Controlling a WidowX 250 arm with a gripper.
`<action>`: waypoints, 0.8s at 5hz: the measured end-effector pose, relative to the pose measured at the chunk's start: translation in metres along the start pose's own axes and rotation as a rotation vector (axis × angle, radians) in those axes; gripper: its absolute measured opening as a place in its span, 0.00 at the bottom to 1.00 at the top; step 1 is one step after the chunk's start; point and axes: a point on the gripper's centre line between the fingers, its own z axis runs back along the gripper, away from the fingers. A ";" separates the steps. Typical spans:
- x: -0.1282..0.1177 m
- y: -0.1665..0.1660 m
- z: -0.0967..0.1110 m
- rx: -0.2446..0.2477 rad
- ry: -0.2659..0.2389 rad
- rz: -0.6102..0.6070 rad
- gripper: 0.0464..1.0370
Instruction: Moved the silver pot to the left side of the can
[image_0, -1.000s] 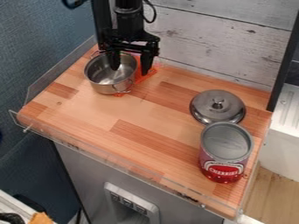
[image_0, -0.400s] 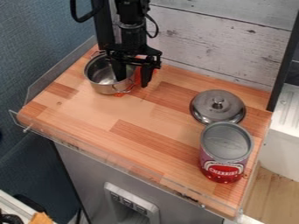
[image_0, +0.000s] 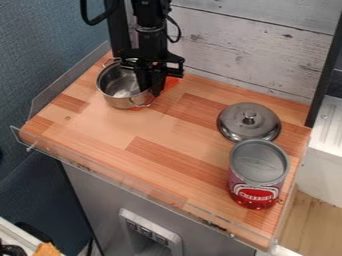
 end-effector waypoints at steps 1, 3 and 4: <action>-0.001 0.000 0.000 0.003 0.002 -0.001 0.06; -0.027 -0.017 0.046 0.059 -0.092 -0.043 0.03; -0.053 -0.036 0.048 0.034 -0.089 -0.058 0.03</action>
